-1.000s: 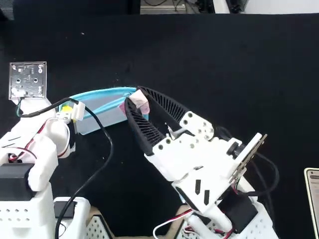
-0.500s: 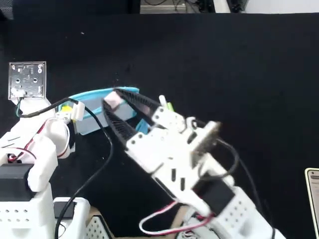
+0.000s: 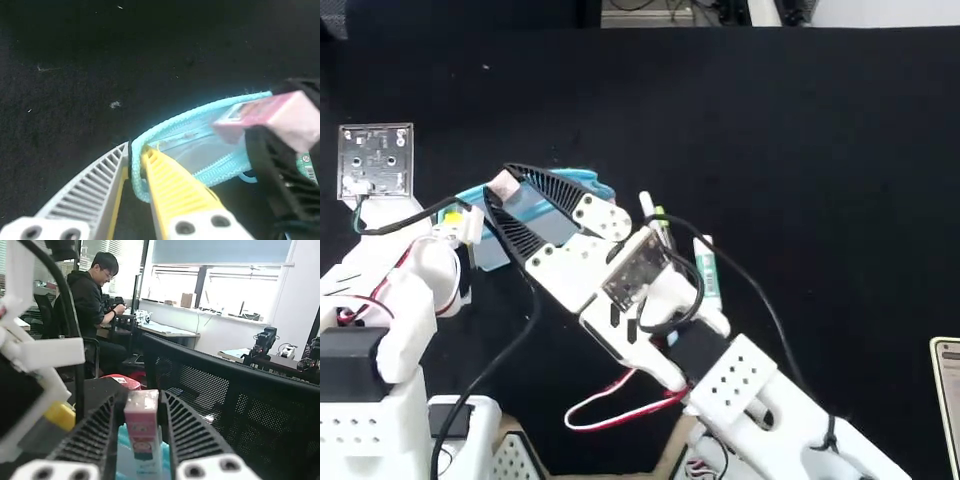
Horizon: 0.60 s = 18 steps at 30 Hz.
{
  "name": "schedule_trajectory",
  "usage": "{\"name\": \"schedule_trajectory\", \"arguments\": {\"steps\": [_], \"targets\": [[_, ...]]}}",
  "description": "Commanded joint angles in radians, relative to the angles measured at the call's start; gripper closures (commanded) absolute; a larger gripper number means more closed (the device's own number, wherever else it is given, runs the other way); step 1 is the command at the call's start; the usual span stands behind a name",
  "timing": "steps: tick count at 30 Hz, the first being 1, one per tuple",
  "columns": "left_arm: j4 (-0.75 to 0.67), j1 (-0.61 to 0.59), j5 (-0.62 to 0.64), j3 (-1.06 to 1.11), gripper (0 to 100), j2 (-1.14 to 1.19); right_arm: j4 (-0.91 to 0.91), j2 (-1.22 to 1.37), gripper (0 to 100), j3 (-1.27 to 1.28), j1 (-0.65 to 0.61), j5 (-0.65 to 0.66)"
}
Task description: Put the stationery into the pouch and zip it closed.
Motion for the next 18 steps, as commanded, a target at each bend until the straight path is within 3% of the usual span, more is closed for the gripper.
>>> {"name": "schedule_trajectory", "arguments": {"steps": [1, 7, 10, 14, 18], "targets": [[0.002, 0.002, -0.005, 0.038, 97, 0.014, -0.014, 0.001, 98.7, -0.004, 0.000, 0.009], [0.002, 0.001, -0.005, 0.038, 97, 0.014, 0.140, 0.005, 98.0, -0.015, -0.002, 0.008], [0.002, 0.001, -0.005, 0.038, 97, 0.014, 0.184, -0.001, 90.4, -0.016, -0.008, 0.005], [0.002, 0.001, -0.005, 0.038, 97, 0.014, 0.284, 0.005, 77.8, -0.094, -0.003, -0.098], [0.002, 0.001, -0.005, 0.038, 97, 0.014, 0.445, -0.001, 77.3, -0.246, -0.002, -0.135]]}}
